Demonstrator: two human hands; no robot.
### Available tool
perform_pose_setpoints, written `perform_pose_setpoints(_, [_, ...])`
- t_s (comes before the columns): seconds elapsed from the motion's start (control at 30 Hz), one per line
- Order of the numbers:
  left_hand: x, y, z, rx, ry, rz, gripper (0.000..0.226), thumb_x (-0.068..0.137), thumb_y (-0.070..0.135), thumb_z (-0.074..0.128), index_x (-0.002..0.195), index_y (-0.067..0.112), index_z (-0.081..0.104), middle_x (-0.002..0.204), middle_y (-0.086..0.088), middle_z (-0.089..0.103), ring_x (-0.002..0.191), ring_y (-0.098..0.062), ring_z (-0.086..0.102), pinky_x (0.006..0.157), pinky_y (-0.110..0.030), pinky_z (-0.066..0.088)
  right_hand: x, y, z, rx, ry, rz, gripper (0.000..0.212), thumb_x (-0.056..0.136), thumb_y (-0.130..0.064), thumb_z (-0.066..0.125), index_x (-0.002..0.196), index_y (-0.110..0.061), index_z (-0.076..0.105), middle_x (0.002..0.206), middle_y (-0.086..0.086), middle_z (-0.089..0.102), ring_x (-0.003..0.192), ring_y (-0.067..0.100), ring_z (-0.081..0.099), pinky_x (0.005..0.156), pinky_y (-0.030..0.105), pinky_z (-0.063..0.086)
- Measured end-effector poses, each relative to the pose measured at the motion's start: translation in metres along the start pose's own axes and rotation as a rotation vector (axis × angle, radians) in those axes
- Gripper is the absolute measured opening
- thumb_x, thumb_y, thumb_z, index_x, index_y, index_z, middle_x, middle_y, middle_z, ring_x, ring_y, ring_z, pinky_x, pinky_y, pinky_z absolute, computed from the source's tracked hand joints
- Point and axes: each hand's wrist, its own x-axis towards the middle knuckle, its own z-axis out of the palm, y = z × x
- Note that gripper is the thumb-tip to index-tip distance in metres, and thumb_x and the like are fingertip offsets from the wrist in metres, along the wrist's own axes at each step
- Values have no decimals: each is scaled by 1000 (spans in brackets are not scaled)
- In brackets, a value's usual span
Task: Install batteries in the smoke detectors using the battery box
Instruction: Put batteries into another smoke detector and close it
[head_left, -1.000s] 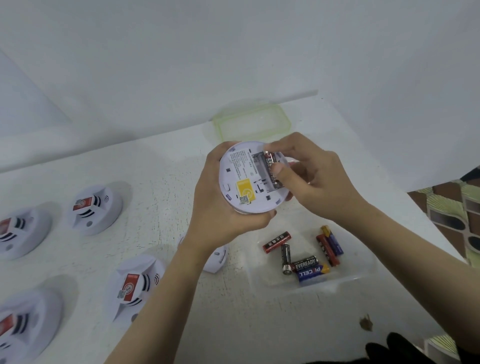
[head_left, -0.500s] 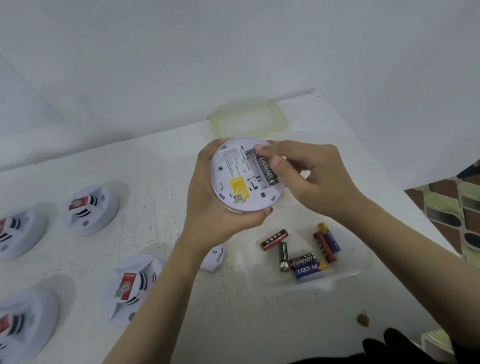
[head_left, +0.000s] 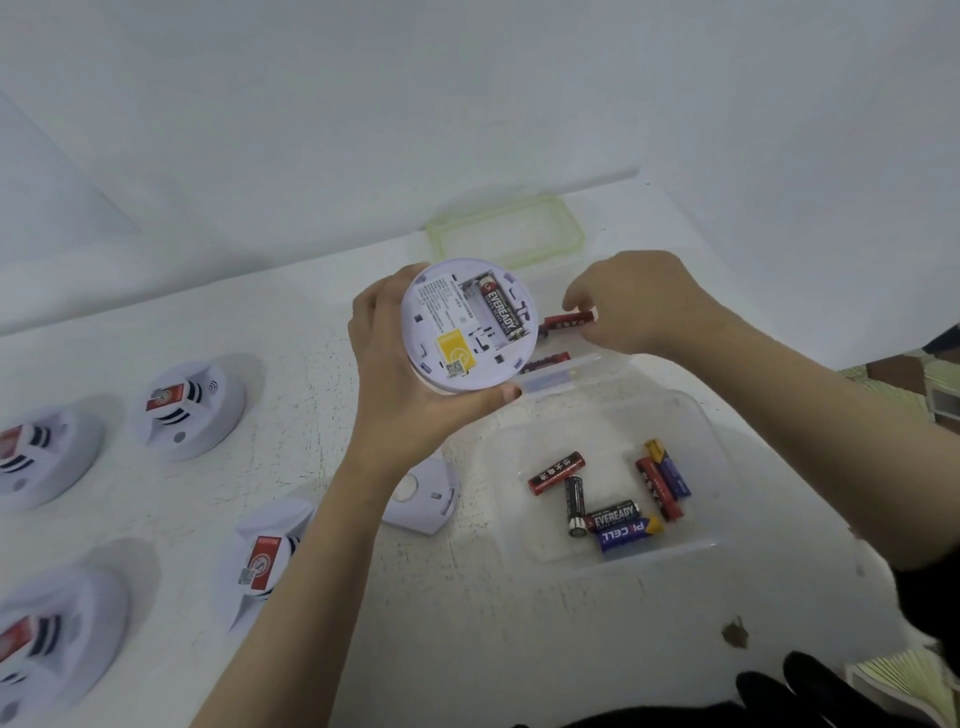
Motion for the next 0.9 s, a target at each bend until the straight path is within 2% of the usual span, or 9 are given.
perform_pose_setpoints(0.1, [-1,-2,-2,19,24,-10,89,53,54,76,128,36,32,124,28,31,123,9,26,105,-21,30,11,-6,4,-82,-26,0,28,84,-14,56,109,-17,68,106,0,69,101,22,61,73,27,45])
perform_pose_setpoints(0.2, [-1,-3,-4,1,50,-29,88,52,51,77,127,36,33,123,25,33,123,-1,31,105,-33,36,14,-8,5,-87,-41,-1,21,82,-13,57,98,-14,70,100,3,69,94,23,63,60,24,35])
perform_pose_setpoints(0.27, [-1,-3,-6,-6,58,-24,87,53,50,77,127,37,33,123,28,32,123,-4,33,105,-34,37,13,-8,5,-43,-17,6,22,79,-9,55,96,-13,70,99,4,70,93,24,63,61,24,36])
perform_pose_setpoints(0.4, [-3,-3,-8,-36,67,-46,86,52,46,78,126,42,34,124,35,32,126,-13,38,107,-43,39,0,-4,-5,317,97,63,14,83,-18,58,94,-20,65,93,-8,66,83,13,54,71,27,41])
perform_pose_setpoints(0.5, [-4,2,-8,-89,67,-98,84,51,47,79,122,49,35,122,38,38,124,-10,44,104,-45,42,-18,-9,-15,702,294,38,6,81,-23,65,87,-23,64,82,-12,67,67,9,55,67,28,48])
perform_pose_setpoints(0.63, [-3,6,-4,-142,43,-117,85,52,42,81,126,43,39,126,21,46,125,-16,47,101,-48,45,-44,-28,-25,944,538,-76,4,82,-22,70,86,-20,70,73,-16,65,66,4,58,58,10,42])
perform_pose_setpoints(0.73, [-1,13,-4,-186,32,-83,82,54,34,84,122,51,41,121,17,52,119,-18,55,95,-49,50,-57,-38,-22,826,634,-195,10,83,-21,70,93,-19,69,77,-14,66,68,5,60,61,18,48])
perform_pose_setpoints(0.8, [1,20,-5,-209,20,-55,80,55,30,83,118,57,42,116,25,55,113,-10,58,92,-40,52,-60,-43,-15,603,716,-281,9,83,-21,69,92,-17,68,76,-9,66,68,10,60,58,32,51])
perform_pose_setpoints(0.9, [2,30,-6,-265,-6,-37,75,56,28,81,111,64,46,108,30,59,102,-1,62,84,-26,53,-62,-49,-3,375,873,-420,6,82,-15,71,85,-11,72,73,2,69,71,21,63,55,35,49])
